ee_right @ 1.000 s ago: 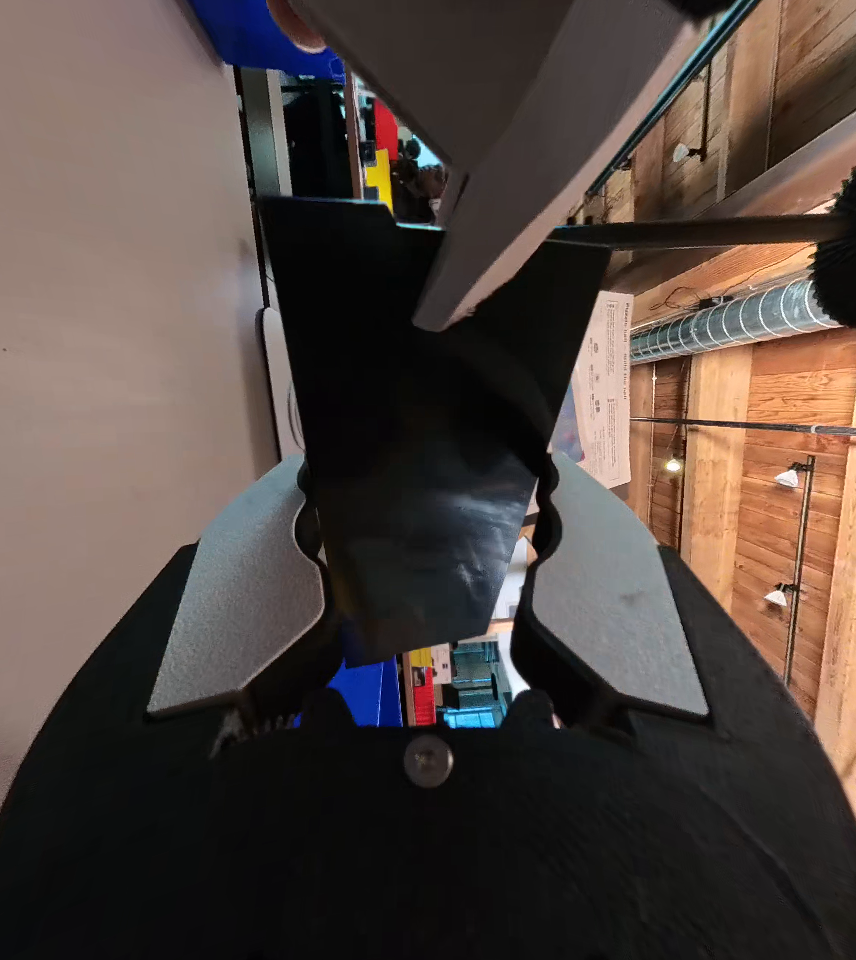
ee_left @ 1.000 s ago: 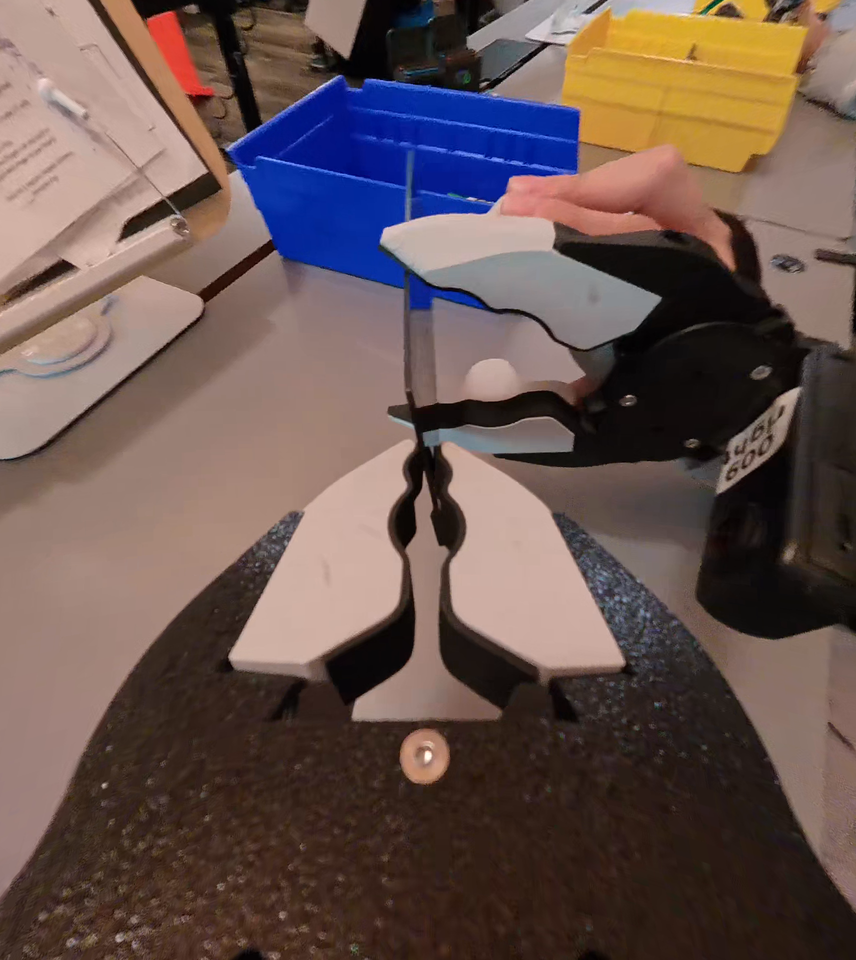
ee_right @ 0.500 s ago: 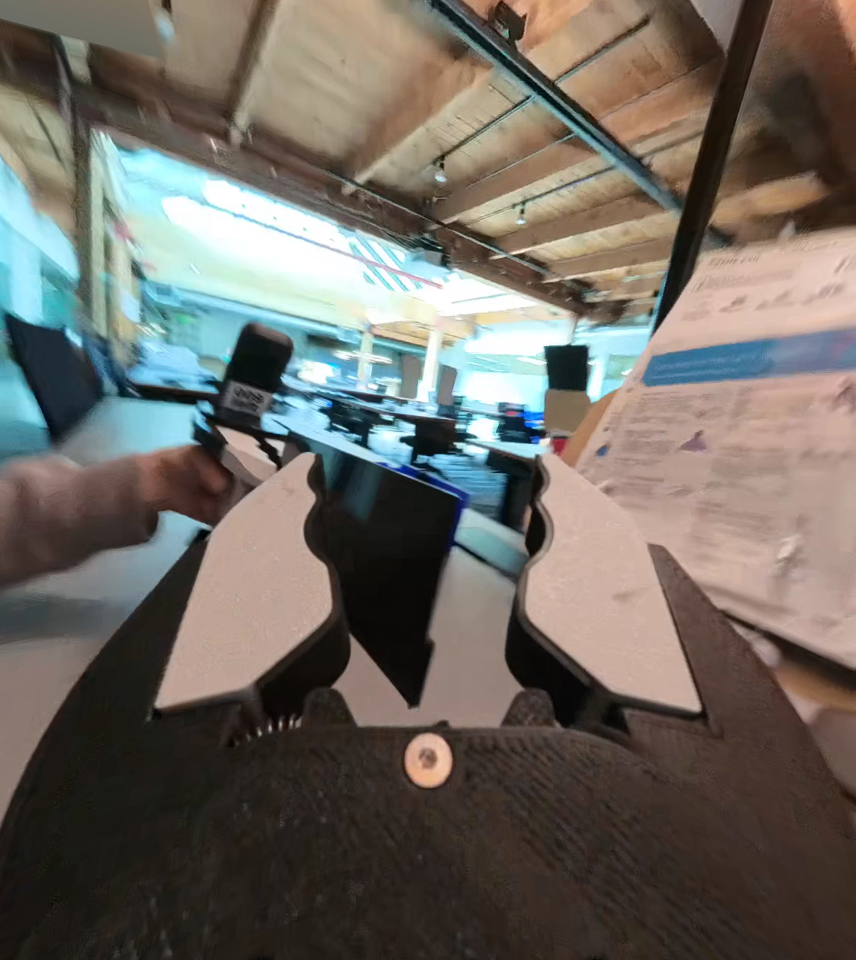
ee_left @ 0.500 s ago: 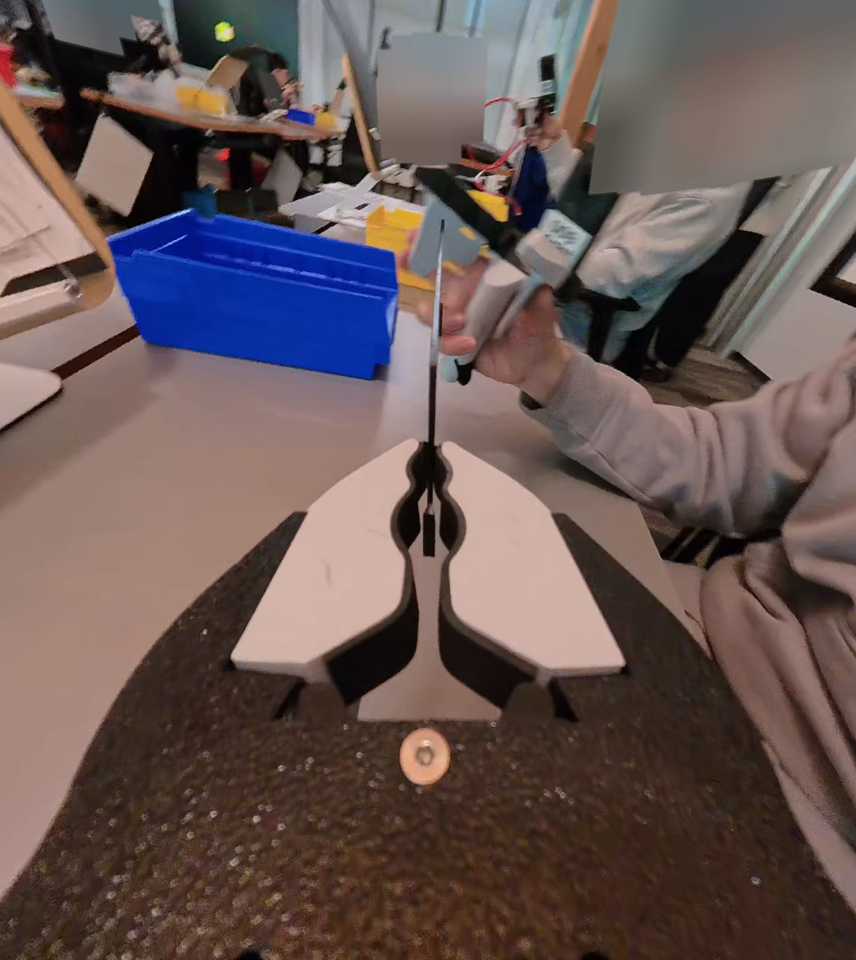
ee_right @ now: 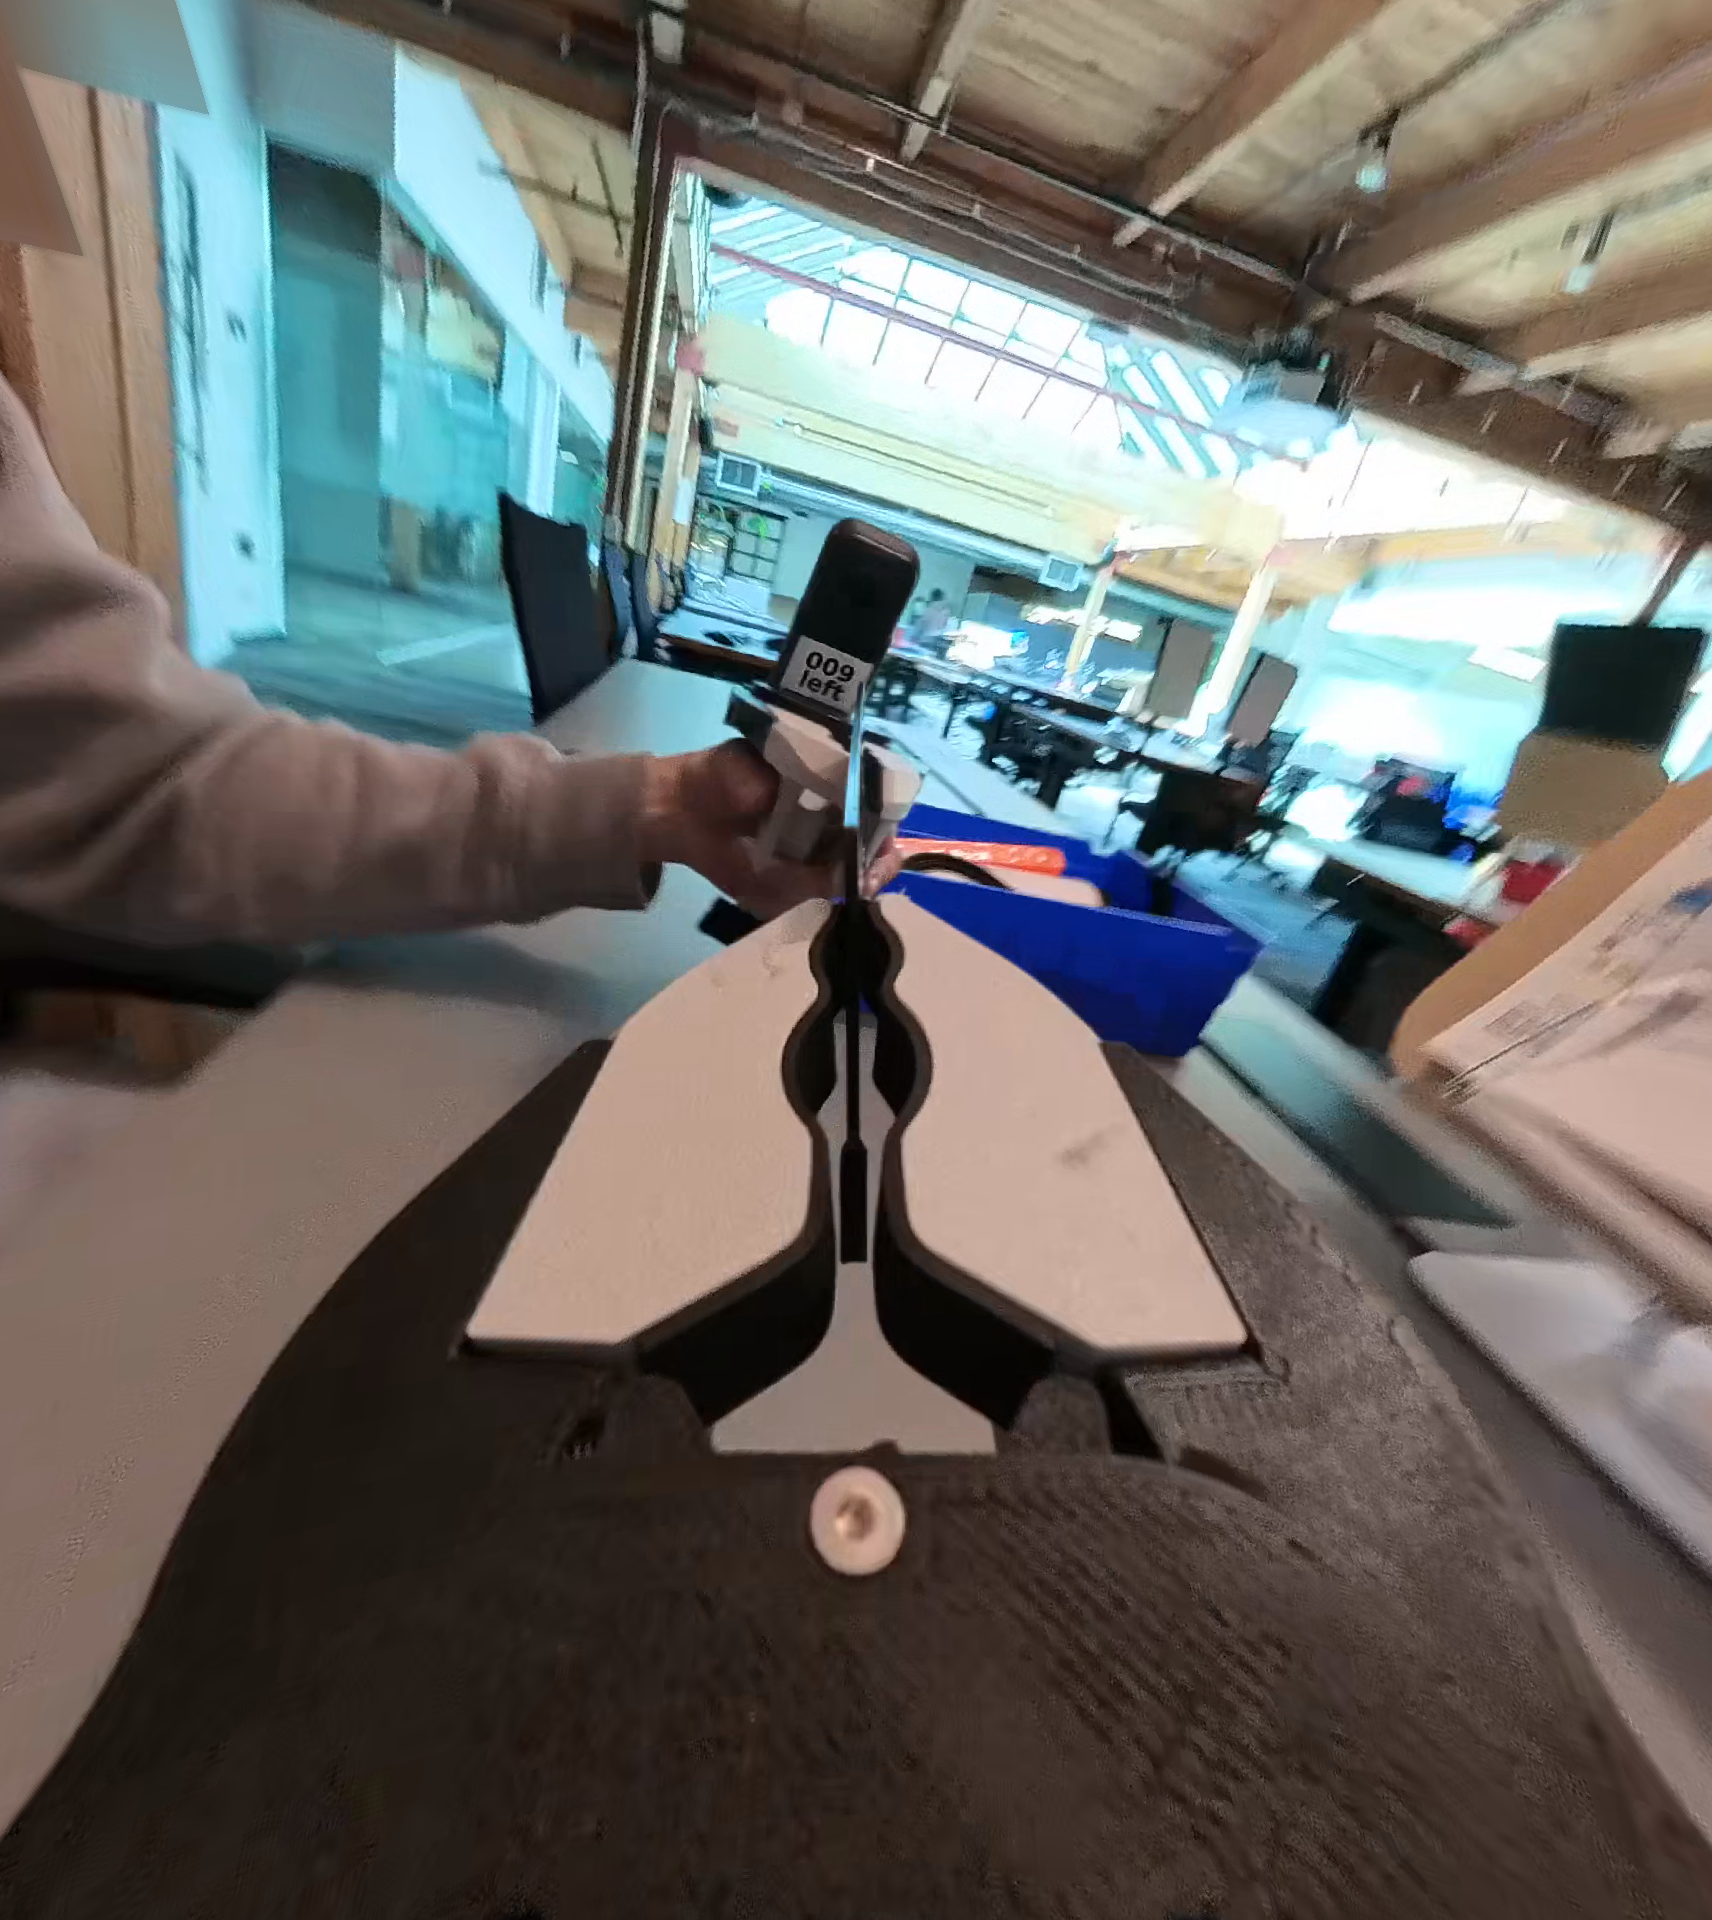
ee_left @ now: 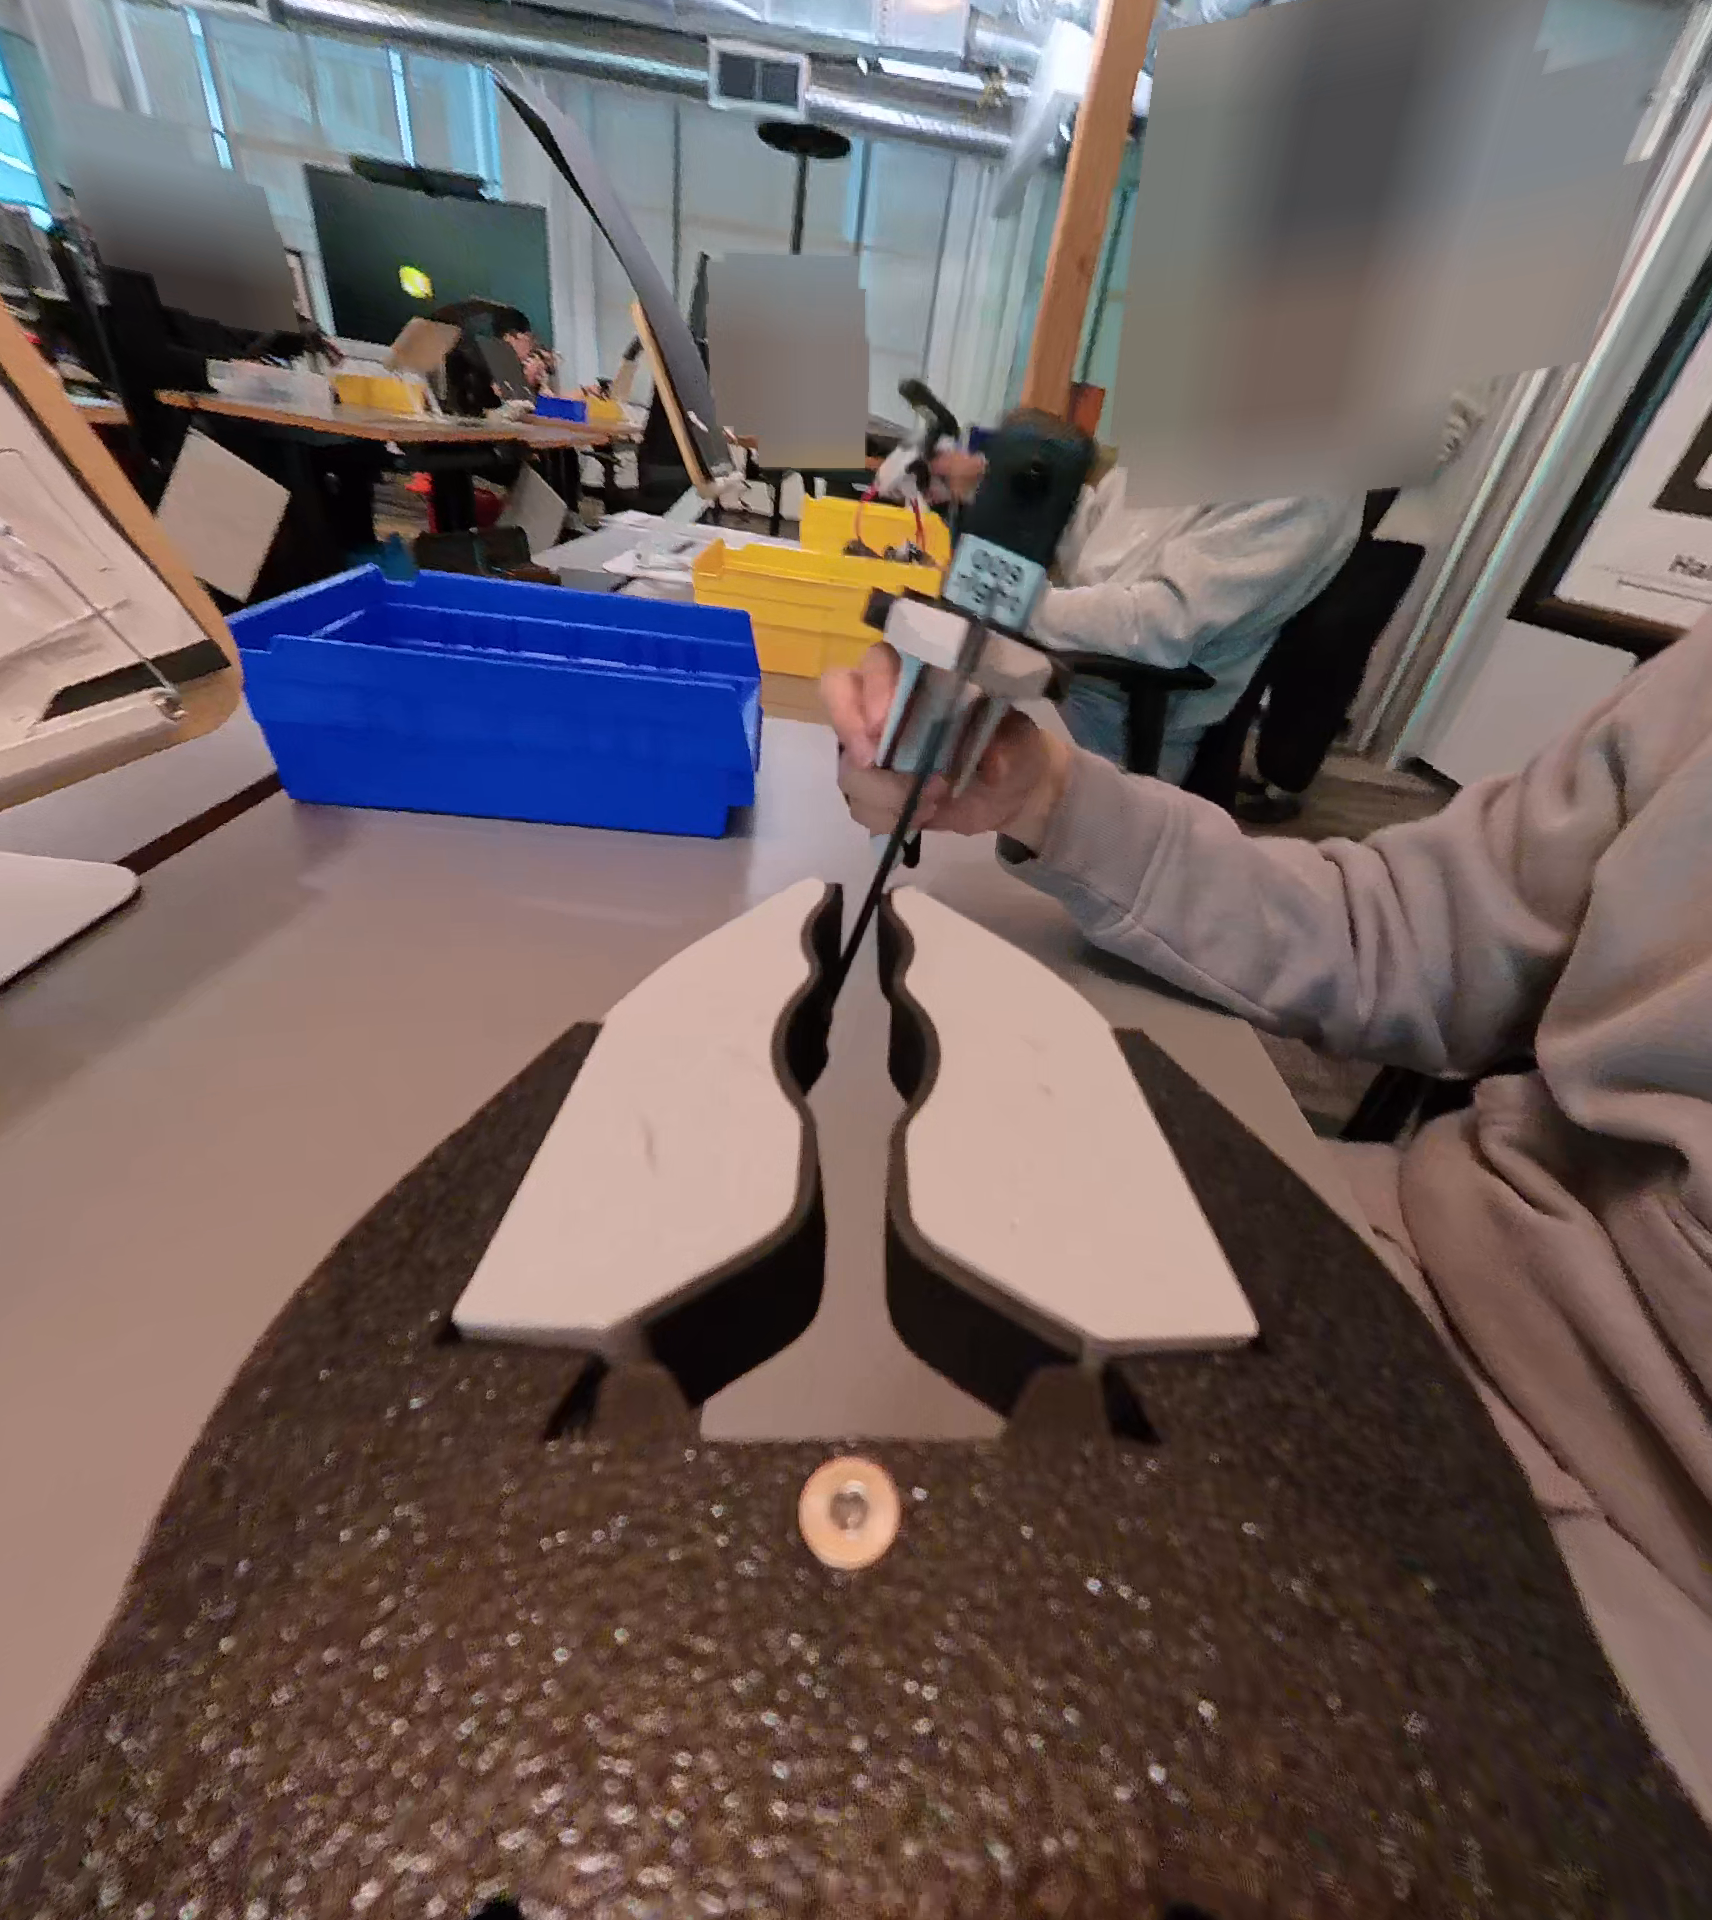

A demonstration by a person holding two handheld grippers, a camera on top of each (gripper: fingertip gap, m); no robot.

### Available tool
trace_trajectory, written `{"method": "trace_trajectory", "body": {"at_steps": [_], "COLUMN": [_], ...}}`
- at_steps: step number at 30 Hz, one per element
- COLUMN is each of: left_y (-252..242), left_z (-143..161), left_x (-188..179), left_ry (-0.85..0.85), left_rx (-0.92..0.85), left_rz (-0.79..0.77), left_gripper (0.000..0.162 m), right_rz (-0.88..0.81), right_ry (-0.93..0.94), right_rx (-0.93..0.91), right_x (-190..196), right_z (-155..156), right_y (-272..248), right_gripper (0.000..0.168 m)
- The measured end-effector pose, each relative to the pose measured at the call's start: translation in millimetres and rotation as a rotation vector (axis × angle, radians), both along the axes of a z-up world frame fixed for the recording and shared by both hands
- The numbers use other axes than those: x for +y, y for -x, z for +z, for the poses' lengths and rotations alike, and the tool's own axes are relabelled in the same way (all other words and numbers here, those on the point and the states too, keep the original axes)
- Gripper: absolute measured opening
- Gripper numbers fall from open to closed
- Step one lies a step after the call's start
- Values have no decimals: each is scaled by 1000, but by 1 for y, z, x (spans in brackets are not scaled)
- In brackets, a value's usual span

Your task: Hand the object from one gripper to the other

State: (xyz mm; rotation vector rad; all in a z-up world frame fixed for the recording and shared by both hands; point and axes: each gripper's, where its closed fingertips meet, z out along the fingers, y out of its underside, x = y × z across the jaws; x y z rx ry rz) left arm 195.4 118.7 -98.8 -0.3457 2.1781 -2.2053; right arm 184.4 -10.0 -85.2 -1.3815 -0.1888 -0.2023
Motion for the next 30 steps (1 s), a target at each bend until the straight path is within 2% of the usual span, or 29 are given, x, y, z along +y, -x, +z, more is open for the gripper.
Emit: {"method": "trace_trajectory", "body": {"at_steps": [2, 3, 4, 6, 10, 13, 16, 23, 30], "left_y": [-7, -12, -16, -19, -4, 10, 10, 27, 20], "left_z": [5, 8, 11, 13, 3, -3, -12, -18, -22], "left_x": [3, 5, 9, 16, 30, 39, 46, 35, 28], "left_ry": [37, 55, 71, 67, -79, -146, -207, -264, -254], "left_rx": [27, 56, 97, 198, 301, 395, 421, 407, 407], "left_rz": [58, 100, 128, 133, 42, -66, -87, -203, -188], "left_gripper": [14, 27, 41, 85, 103, 103, 106, 105, 101], "right_rz": [-66, -121, -174, -240, -247, -260, -248, -194, -178], "right_ry": [-19, -27, -14, 42, 154, 86, 103, 69, 53], "right_rx": [-148, -224, -311, -493, -705, -812, -893, -864, -813], "right_x": [2, 4, 8, 18, 39, 48, 59, 67, 63], "right_z": [4, 6, 6, 2, -16, 1, 1, 0, -1], "right_y": [2, 0, 0, 4, 17, 35, 48, 60, 55], "right_gripper": [2, 1, 2, 2, 2, 1, 1, 2, 1]}}
